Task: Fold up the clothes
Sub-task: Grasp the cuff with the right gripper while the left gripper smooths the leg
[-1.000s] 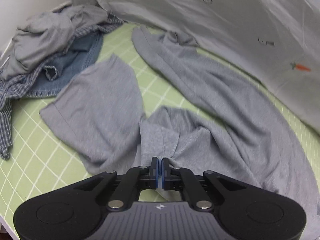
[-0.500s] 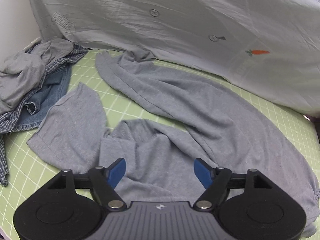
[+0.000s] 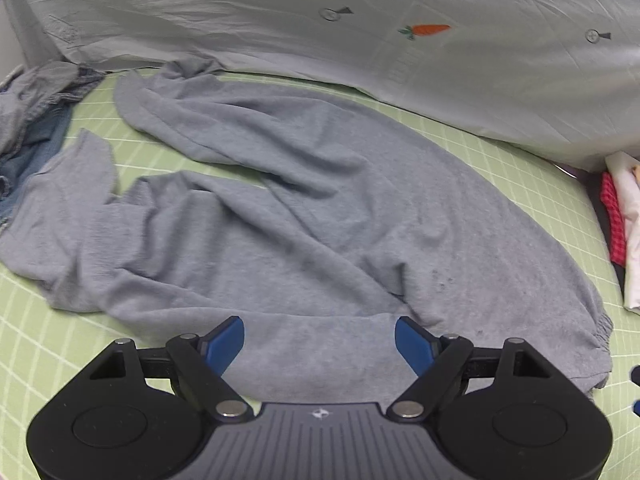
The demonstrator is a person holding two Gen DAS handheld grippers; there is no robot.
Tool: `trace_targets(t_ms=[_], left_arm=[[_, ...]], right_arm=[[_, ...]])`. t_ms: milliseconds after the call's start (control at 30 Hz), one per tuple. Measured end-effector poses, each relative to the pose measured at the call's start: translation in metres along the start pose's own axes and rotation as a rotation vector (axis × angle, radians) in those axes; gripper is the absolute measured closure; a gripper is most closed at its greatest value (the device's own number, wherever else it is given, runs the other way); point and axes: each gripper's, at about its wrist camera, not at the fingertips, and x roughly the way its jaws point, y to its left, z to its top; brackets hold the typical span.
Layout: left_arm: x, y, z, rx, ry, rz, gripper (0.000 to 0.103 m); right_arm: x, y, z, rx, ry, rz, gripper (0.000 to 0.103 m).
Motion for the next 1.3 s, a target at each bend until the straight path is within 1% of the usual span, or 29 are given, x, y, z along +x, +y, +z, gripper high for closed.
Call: trace_targets(t_ms=[67,100,167,233,267,300,333,367,433,467,533,633,700,733,767,800,833,867,900,933,967,1000,1033,1133,1167,1200,1233,1267,1300], left_arm=[[0.016,-0.013,0.001,-0.002,0.022,-0.012,0.027],[0.026,-0.017,0.002,-0.004,0.039,-0.012,0.031],[0.045,-0.025,0.005,-0.008,0.078,-0.009,0.037],[0.065,-0.033,0.008,-0.011,0.117,-0.006,0.055],[0.073,-0.036,0.010,-0.014,0.136,-0.002,0.061],[0.079,-0.037,0.011,-0.016,0.150,-0.004,0.077],[0.084,-0.038,0.012,-0.017,0.162,-0.008,0.096],[0.087,-0.039,0.013,-0.009,0.164,-0.014,0.102],[0.088,-0.042,0.016,0.016,0.155,-0.018,0.103],[0.086,-0.042,0.020,0.023,0.147,-0.022,0.103],[0.082,-0.042,0.030,0.032,0.129,-0.034,0.103],[0.070,-0.037,0.059,0.012,0.069,-0.077,0.103],[0.063,-0.037,0.089,-0.006,-0.014,-0.112,0.103],[0.061,-0.039,0.103,-0.020,-0.076,-0.111,0.102],[0.061,-0.041,0.116,-0.039,-0.143,-0.101,0.103],[0.060,-0.043,0.129,-0.058,-0.210,-0.091,0.101],[0.060,-0.045,0.138,-0.065,-0.235,-0.071,0.097],[0.060,-0.047,0.146,-0.068,-0.243,-0.048,0.092],[0.061,-0.049,0.154,-0.071,-0.250,-0.024,0.077],[0.061,-0.051,0.161,-0.074,-0.258,0.000,0.065],[0.061,-0.050,0.160,-0.079,-0.255,0.002,0.060],[0.062,-0.048,0.155,-0.084,-0.249,-0.006,0.056],[0.062,-0.045,0.150,-0.089,-0.243,-0.014,0.055],[0.067,-0.032,0.117,-0.073,-0.156,0.018,0.055],[0.068,-0.027,0.106,-0.074,-0.125,0.030,0.054],[0.067,-0.023,0.094,-0.083,-0.095,0.039,0.050],[0.067,-0.018,0.083,-0.095,-0.064,0.047,0.046],[0.066,-0.015,0.072,-0.105,-0.038,0.051,0.044],[0.065,-0.012,0.063,-0.113,-0.014,0.054,0.043]], right_arm=[[0.014,-0.001,0.006,-0.008,0.031,0.018,0.014],[0.023,-0.002,0.010,-0.008,0.047,0.030,0.015],[0.040,-0.005,0.017,0.019,0.087,0.054,0.017],[0.057,-0.009,0.022,0.051,0.132,0.079,0.025],[0.064,-0.009,0.024,0.055,0.154,0.090,0.032],[0.070,-0.009,0.025,0.057,0.175,0.102,0.044],[0.073,-0.007,0.025,0.038,0.191,0.111,0.048],[0.076,-0.006,0.025,0.017,0.206,0.119,0.057],[0.068,0.002,0.028,-0.049,0.188,0.112,0.058],[0.064,0.006,0.029,-0.082,0.178,0.108,0.061],[0.053,0.014,0.037,-0.129,0.142,0.096,0.064],[0.042,0.024,0.070,-0.127,0.067,0.123,0.066],[0.041,0.032,0.098,-0.121,0.000,0.133,0.066],[0.044,0.038,0.112,-0.120,-0.041,0.138,0.066],[0.048,0.043,0.118,-0.117,-0.059,0.131,0.064],[0.051,0.047,0.123,-0.113,-0.075,0.125,0.059],[0.055,0.051,0.128,-0.110,-0.092,0.118,0.055],[0.058,0.055,0.132,-0.106,-0.108,0.111,0.050],[0.062,0.059,0.137,-0.102,-0.125,0.104,0.047],[0.065,0.064,0.142,-0.098,-0.141,0.097,0.045],[0.069,0.068,0.147,-0.095,-0.158,0.090,0.039],[0.071,0.067,0.136,-0.111,-0.132,0.074,0.035],[0.073,0.065,0.124,-0.128,-0.103,0.058,0.034],[0.079,0.059,0.087,-0.170,-0.008,0.017,0.034],[0.081,0.056,0.074,-0.177,0.030,0.010,0.031],[0.082,0.052,0.060,-0.183,0.069,0.004,0.026],[0.083,0.051,0.049,-0.206,0.086,-0.010,0.023],[0.084,0.050,0.038,-0.230,0.101,-0.024,0.020],[0.084,0.052,0.028,-0.271,0.103,-0.042,0.019]])
